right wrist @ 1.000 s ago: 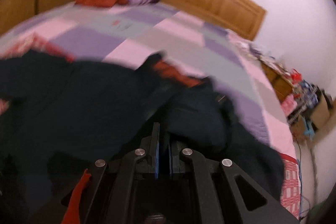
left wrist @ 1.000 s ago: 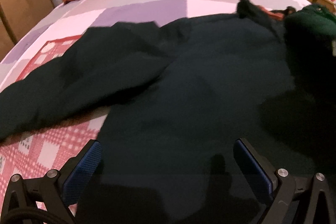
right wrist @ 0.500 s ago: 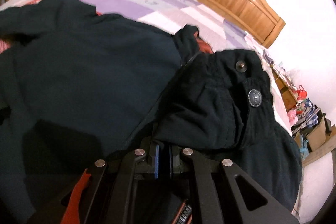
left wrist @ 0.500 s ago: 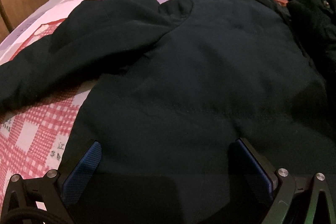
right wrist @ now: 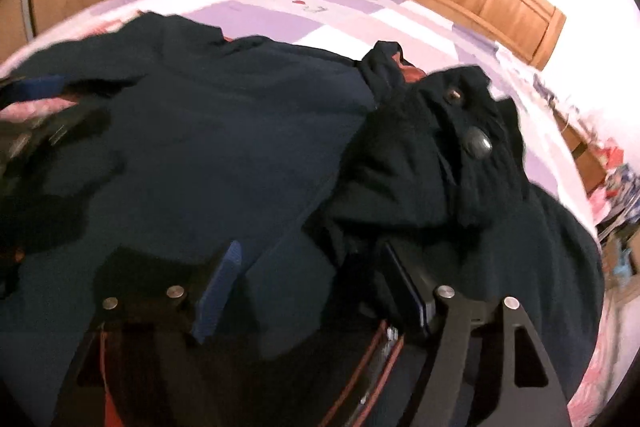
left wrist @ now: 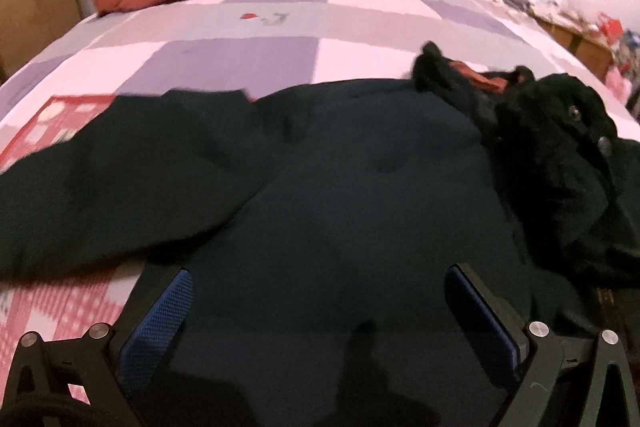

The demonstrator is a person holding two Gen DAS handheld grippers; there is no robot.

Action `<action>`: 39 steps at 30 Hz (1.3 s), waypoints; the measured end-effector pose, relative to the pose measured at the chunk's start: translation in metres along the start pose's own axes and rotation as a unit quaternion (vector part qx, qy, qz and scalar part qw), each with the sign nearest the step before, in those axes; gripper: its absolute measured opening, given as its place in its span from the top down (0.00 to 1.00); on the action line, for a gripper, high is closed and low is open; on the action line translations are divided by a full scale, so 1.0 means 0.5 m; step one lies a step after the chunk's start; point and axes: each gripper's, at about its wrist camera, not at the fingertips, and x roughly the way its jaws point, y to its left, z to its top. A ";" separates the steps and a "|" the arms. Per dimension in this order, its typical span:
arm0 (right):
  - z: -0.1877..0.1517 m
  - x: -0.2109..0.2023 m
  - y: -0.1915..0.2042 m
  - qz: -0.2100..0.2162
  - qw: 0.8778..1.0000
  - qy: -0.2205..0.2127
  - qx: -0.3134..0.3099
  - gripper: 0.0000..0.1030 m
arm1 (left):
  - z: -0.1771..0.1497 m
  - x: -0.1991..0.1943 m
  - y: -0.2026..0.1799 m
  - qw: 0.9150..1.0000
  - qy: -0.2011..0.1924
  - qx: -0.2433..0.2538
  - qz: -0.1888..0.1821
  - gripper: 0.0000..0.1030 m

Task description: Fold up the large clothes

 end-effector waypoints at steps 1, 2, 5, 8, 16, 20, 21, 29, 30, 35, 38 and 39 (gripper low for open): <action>-0.011 -0.011 -0.010 -0.003 1.000 0.001 0.010 0.27 | 0.011 0.003 -0.011 1.000 0.002 0.005 -0.001 0.00; -0.019 -0.020 -0.023 -0.008 1.000 0.001 0.019 0.27 | 0.020 0.006 -0.019 1.000 0.003 0.008 -0.003 0.00; -0.039 -0.045 -0.076 -0.044 0.998 -0.012 0.047 0.27 | 0.057 0.018 -0.055 1.000 0.004 0.016 -0.012 0.00; -0.044 -0.057 -0.151 -0.100 0.990 -0.025 0.095 0.27 | 0.094 0.032 -0.098 0.999 0.000 0.008 -0.031 0.00; -0.033 -0.034 -0.307 -0.193 0.964 -0.036 0.177 0.27 | 0.131 0.087 -0.245 0.997 0.003 0.021 -0.068 0.00; -0.076 -0.029 -0.326 -0.174 0.965 -0.017 0.195 0.27 | 0.110 0.063 -0.232 0.998 -0.025 0.026 -0.051 0.00; -0.083 -0.046 -0.320 -0.163 0.966 -0.034 0.199 0.27 | 0.104 0.065 -0.227 0.998 -0.024 0.027 -0.045 0.00; -0.058 -0.061 -0.292 -0.036 0.972 -0.059 0.227 0.27 | 0.015 0.042 -0.158 1.000 -0.001 0.021 0.004 0.00; -0.047 -0.055 -0.285 -0.030 0.973 -0.058 0.222 0.27 | 0.009 0.036 -0.150 1.000 0.001 0.021 0.006 0.00; 0.029 0.006 -0.216 0.002 0.983 -0.039 0.182 0.27 | 0.000 -0.002 -0.112 0.999 0.007 0.035 0.011 0.00; 0.092 0.026 -0.149 0.042 0.985 -0.061 0.155 0.26 | 0.014 -0.032 -0.090 0.999 -0.009 0.037 0.013 0.00; 0.115 0.032 -0.116 0.072 0.985 -0.068 0.140 0.26 | 0.022 -0.044 -0.080 0.999 -0.018 0.034 0.015 0.00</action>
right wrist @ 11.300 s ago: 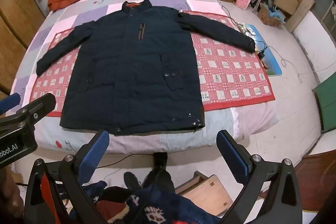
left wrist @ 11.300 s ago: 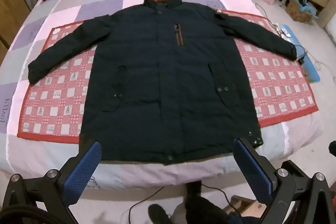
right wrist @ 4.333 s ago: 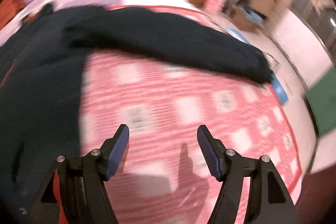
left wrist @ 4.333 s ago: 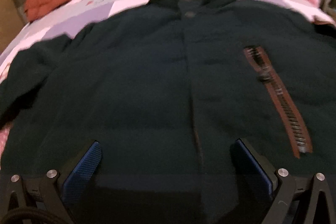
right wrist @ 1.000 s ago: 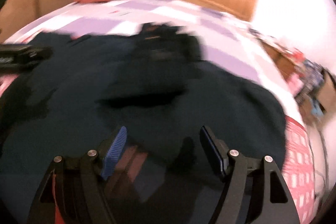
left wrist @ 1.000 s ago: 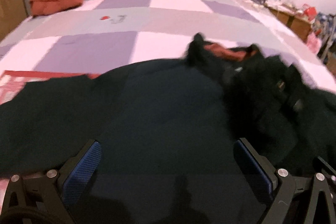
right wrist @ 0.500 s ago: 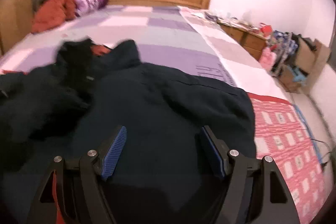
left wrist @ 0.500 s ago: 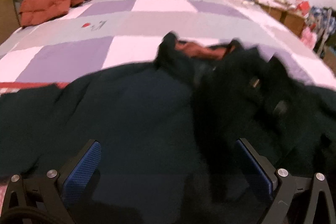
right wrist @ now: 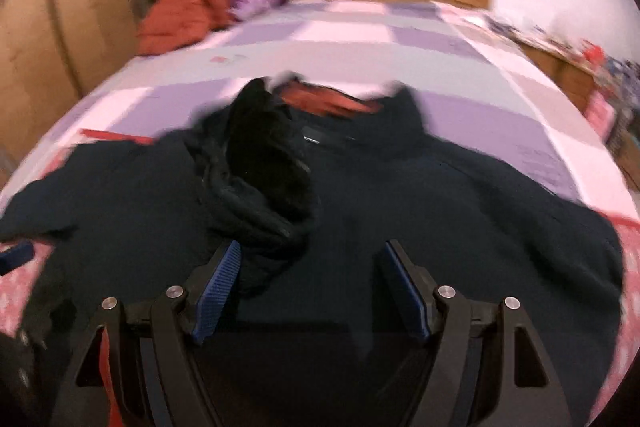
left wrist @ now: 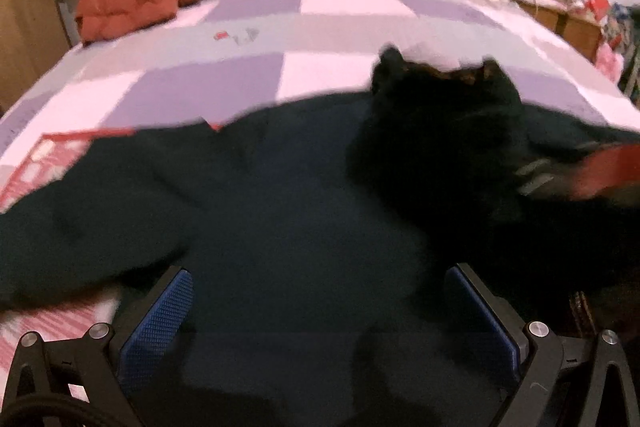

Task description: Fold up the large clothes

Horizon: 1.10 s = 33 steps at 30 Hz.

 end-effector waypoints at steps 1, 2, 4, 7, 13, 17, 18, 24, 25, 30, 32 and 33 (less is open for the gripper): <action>0.009 0.028 0.054 0.044 0.999 0.022 -0.023 0.26 | 0.006 -0.009 0.011 1.000 -0.006 -0.004 0.030 0.03; 0.012 0.062 0.111 0.072 0.994 0.060 -0.047 0.33 | 0.011 -0.018 0.037 0.997 -0.012 -0.012 0.073 0.03; 0.012 0.098 0.167 0.108 0.988 0.092 -0.053 0.34 | 0.018 -0.027 0.090 0.997 -0.015 -0.049 0.057 0.03; 0.010 0.068 0.182 0.120 0.991 0.057 -0.035 0.34 | 0.022 -0.035 0.146 0.995 -0.009 -0.083 0.063 0.03; -0.030 -0.042 0.084 0.005 0.999 -0.001 -0.041 0.34 | 0.047 -0.008 0.110 0.998 -0.010 -0.056 0.027 0.03; -0.057 -0.061 -0.052 -0.126 0.992 0.024 -0.020 0.34 | 0.089 0.052 0.008 1.000 -0.001 -0.012 -0.015 0.02; -0.062 -0.061 -0.082 -0.155 0.987 0.031 -0.011 0.34 | 0.100 0.068 -0.017 1.000 0.002 -0.003 -0.025 0.02; -0.116 -0.088 -0.259 -0.213 0.974 0.062 0.043 0.34 | 0.119 0.222 -0.089 0.997 0.073 0.031 0.002 0.02; -0.121 -0.100 -0.258 -0.216 0.974 0.061 0.036 0.34 | 0.112 0.249 -0.075 0.995 0.097 0.016 0.006 0.02; -0.168 -0.148 -0.252 -0.194 0.980 0.045 0.015 0.34 | 0.077 0.267 -0.010 0.991 0.113 -0.056 -0.040 0.00; -0.186 -0.163 -0.256 -0.198 0.979 0.039 0.007 0.34 | 0.078 0.222 -0.006 0.994 0.079 -0.060 -0.048 0.00; -0.192 -0.169 -0.252 -0.198 0.980 0.034 0.007 0.34 | 0.077 0.206 -0.004 0.994 0.068 -0.065 -0.057 0.00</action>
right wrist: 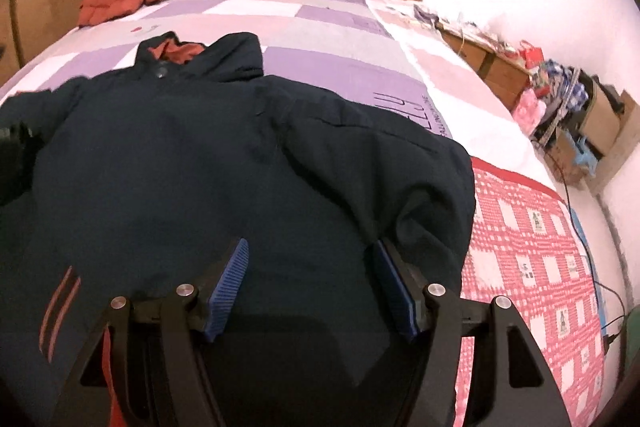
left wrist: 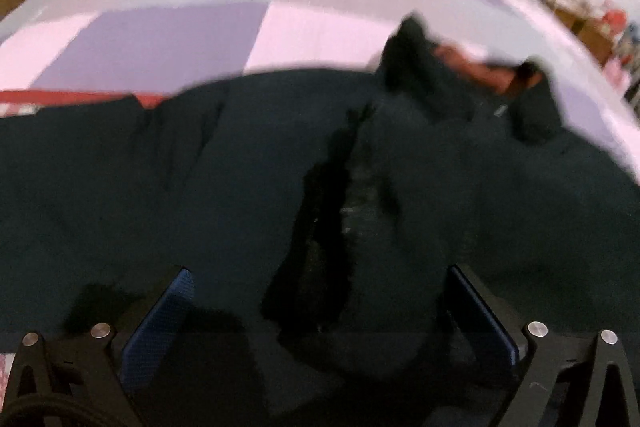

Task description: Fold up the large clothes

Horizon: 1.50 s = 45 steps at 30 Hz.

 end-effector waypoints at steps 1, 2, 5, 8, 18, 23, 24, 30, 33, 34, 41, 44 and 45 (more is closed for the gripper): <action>0.000 0.010 -0.013 0.002 1.000 -0.001 0.004 0.34 | -0.008 -0.016 0.002 1.000 -0.007 -0.003 -0.016 0.00; -0.001 0.009 -0.014 0.004 1.000 -0.003 0.009 0.34 | -0.014 -0.027 0.002 1.000 -0.008 -0.002 -0.022 0.00; -0.008 0.003 -0.016 0.008 1.000 -0.007 0.020 0.34 | -0.032 -0.030 0.011 1.000 0.007 0.009 -0.005 0.00; -0.014 0.000 -0.013 0.007 1.000 -0.009 0.013 0.34 | -0.025 -0.009 0.026 1.000 0.019 -0.010 -0.009 0.00; -0.004 0.001 -0.010 0.003 1.000 -0.003 0.016 0.34 | 0.004 0.077 -0.053 0.995 0.054 0.026 -0.078 0.61; -0.004 -0.019 -0.026 -0.016 0.999 -0.015 0.027 0.34 | -0.029 0.014 -0.032 0.995 0.037 0.029 -0.088 0.68; -0.005 -0.026 -0.033 -0.020 0.999 -0.019 0.034 0.34 | -0.041 0.002 -0.024 0.995 0.034 0.027 -0.087 0.68; 0.001 -0.037 -0.088 -0.052 0.996 -0.019 0.069 0.34 | -0.084 0.010 0.008 0.997 0.035 0.026 -0.069 0.68; 0.025 -0.032 -0.102 -0.053 0.994 -0.028 0.087 0.34 | -0.085 0.011 0.002 0.997 0.028 0.028 -0.061 0.68; 0.038 -0.029 -0.100 -0.043 0.994 -0.035 0.089 0.34 | -0.088 0.010 0.005 0.997 0.027 0.026 -0.062 0.67; 0.046 0.115 -0.153 -0.019 0.993 0.042 0.109 0.28 | -0.091 0.002 0.008 0.997 0.023 0.042 -0.059 0.64; 0.035 0.112 -0.149 -0.025 0.994 0.042 0.094 0.27 | -0.091 -0.001 0.007 0.997 0.023 0.050 -0.058 0.63; 0.037 0.105 -0.146 -0.030 0.995 0.040 0.087 0.27 | -0.091 -0.009 0.006 0.997 0.021 0.053 -0.059 0.63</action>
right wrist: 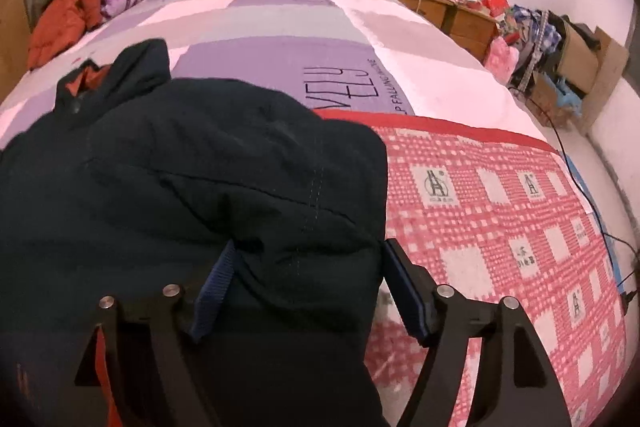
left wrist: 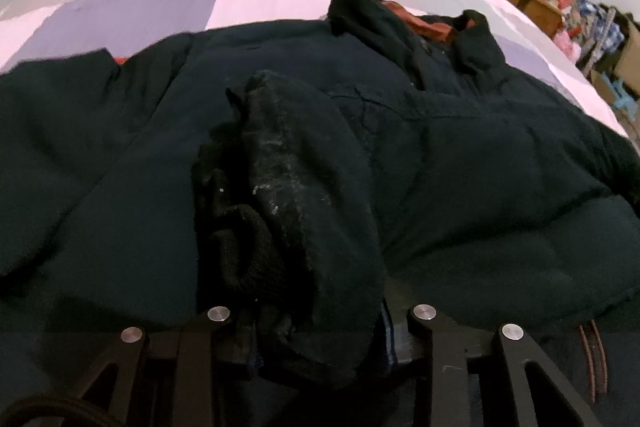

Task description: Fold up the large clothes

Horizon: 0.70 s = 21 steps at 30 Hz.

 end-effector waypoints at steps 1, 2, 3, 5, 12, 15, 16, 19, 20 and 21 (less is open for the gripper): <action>0.000 -0.007 0.001 -0.003 1.000 -0.003 -0.003 0.27 | 0.000 -0.014 -0.002 1.000 -0.006 0.003 -0.003 0.63; -0.001 -0.018 0.001 -0.004 1.000 -0.006 -0.003 0.27 | 0.000 -0.033 -0.005 1.000 -0.015 0.010 -0.005 0.62; -0.003 -0.032 0.000 -0.005 1.000 -0.011 -0.003 0.27 | 0.000 -0.050 -0.009 1.000 -0.020 0.016 -0.005 0.58; -0.010 -0.066 0.003 -0.006 0.999 -0.030 -0.012 0.27 | 0.003 -0.086 -0.024 0.999 -0.034 0.037 0.003 0.54; 0.015 -0.125 0.076 0.007 0.996 -0.079 -0.035 0.27 | 0.101 -0.137 -0.134 0.990 -0.127 0.063 -0.001 0.01; 0.049 -0.104 0.131 0.033 0.996 -0.073 -0.032 0.27 | 0.143 -0.061 -0.208 0.992 -0.103 0.074 -0.016 0.01; 0.056 -0.094 0.155 0.039 0.996 -0.070 -0.042 0.27 | 0.148 -0.026 -0.223 0.993 -0.094 0.076 -0.007 0.01; 0.056 -0.046 0.217 0.015 0.991 -0.046 -0.123 0.27 | 0.138 0.092 -0.196 0.995 -0.027 0.060 0.070 0.02; 0.050 -0.020 0.219 -0.006 0.988 -0.029 -0.153 0.27 | 0.124 0.134 -0.148 0.994 0.004 0.047 0.099 0.01; 0.046 -0.005 0.195 -0.006 0.988 -0.025 -0.151 0.27 | 0.114 0.143 -0.116 0.996 0.007 0.034 0.082 0.02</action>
